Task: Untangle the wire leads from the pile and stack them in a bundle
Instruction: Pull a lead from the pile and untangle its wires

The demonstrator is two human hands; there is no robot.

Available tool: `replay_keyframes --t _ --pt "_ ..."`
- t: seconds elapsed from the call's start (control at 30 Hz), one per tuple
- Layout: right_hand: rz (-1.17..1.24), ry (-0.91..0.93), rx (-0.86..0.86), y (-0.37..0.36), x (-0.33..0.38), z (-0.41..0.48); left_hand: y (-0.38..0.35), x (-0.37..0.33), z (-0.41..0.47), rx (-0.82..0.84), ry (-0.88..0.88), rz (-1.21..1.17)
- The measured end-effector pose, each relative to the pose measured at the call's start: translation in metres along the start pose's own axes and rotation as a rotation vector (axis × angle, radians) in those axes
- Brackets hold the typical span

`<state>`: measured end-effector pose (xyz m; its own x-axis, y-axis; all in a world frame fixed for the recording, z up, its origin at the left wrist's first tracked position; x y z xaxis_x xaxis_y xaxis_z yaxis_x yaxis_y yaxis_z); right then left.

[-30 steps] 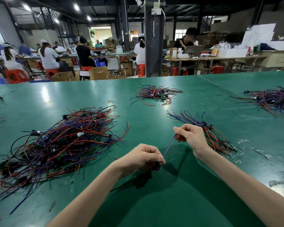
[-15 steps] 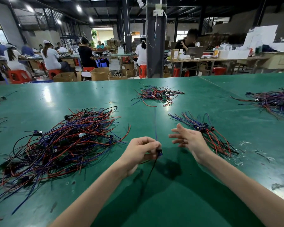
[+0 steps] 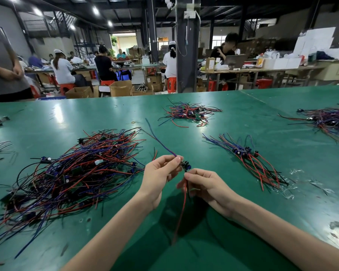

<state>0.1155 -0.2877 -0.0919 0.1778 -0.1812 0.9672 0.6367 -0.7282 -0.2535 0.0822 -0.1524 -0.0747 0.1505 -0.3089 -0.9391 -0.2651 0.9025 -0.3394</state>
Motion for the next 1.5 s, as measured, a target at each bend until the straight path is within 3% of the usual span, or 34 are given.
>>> replay_keyframes --t 0.2,0.4,0.6,0.8,1.07,1.5 --pt "0.008 -0.031 -0.008 0.003 0.000 0.000 0.003 0.001 0.001 -0.036 0.019 0.046" --pt "-0.077 0.006 -0.092 0.002 -0.001 0.000 -0.001 0.007 0.000 0.084 0.097 0.164" --pt "-0.119 0.027 -0.126 0.004 0.001 -0.001 -0.001 0.007 -0.002 0.142 0.029 0.248" --pt "-0.260 0.073 -0.110 0.002 0.006 0.001 0.002 0.004 0.001 0.174 0.097 0.216" --pt "-0.235 0.055 -0.112 0.006 0.008 0.002 0.004 0.003 0.003 0.251 0.126 0.242" --pt "-0.272 0.021 -0.064 0.009 0.003 0.002 0.005 0.007 0.000 0.147 -0.068 0.364"
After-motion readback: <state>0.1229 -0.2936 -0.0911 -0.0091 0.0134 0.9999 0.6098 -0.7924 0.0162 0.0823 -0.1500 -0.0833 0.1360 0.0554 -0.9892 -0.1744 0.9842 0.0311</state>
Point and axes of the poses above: each hand's wrist, its own z-axis towards the middle knuckle, its own y-axis out of the back of the hand, x = y × z, the point moved 2 cm from there along z, towards the middle knuckle
